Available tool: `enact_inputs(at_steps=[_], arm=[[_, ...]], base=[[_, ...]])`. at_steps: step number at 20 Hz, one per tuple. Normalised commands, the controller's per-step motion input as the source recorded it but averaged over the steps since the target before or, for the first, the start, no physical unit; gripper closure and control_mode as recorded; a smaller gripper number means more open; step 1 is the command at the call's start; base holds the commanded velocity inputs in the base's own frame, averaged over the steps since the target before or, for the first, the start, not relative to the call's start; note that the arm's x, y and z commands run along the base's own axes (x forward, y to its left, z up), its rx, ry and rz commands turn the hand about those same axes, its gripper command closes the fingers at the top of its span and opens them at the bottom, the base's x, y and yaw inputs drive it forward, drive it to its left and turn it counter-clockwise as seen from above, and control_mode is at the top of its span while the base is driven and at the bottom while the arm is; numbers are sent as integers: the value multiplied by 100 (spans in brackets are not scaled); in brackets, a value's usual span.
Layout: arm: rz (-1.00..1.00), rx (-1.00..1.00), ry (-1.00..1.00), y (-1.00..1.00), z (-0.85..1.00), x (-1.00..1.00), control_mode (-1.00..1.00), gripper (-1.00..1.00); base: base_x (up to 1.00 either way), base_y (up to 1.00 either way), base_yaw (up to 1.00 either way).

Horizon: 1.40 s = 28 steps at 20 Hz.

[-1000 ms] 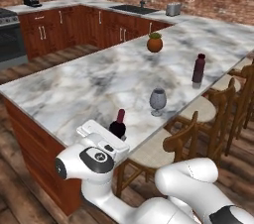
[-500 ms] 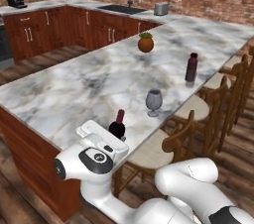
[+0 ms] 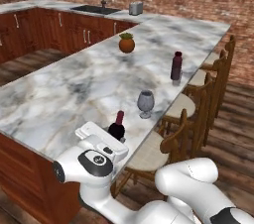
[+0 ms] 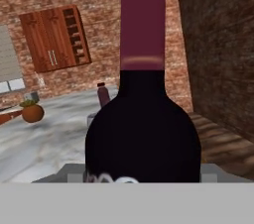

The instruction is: There is a wine glass and glass cup on the dining counter. Place the wine bottle next to the wine glass and the juice bottle next to the glass cup.

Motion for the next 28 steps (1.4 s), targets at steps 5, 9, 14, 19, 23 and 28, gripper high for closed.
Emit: enact_inputs(at_steps=[5, 9, 14, 19, 23, 28], arm=[[0, 0, 0, 0, 0, 0, 100, 100], [0, 0, 0, 0, 0, 0, 100, 100], [0, 0, 0, 0, 0, 0, 100, 100], [0, 0, 0, 0, 0, 0, 100, 100], [0, 0, 0, 0, 0, 0, 100, 100], [0, 0, 0, 0, 0, 0, 100, 100]], base=[[50, 29, -28], [28, 15, -13], [7, 7, -4], [0, 0, 0], [0, 0, 0], [0, 0, 0]])
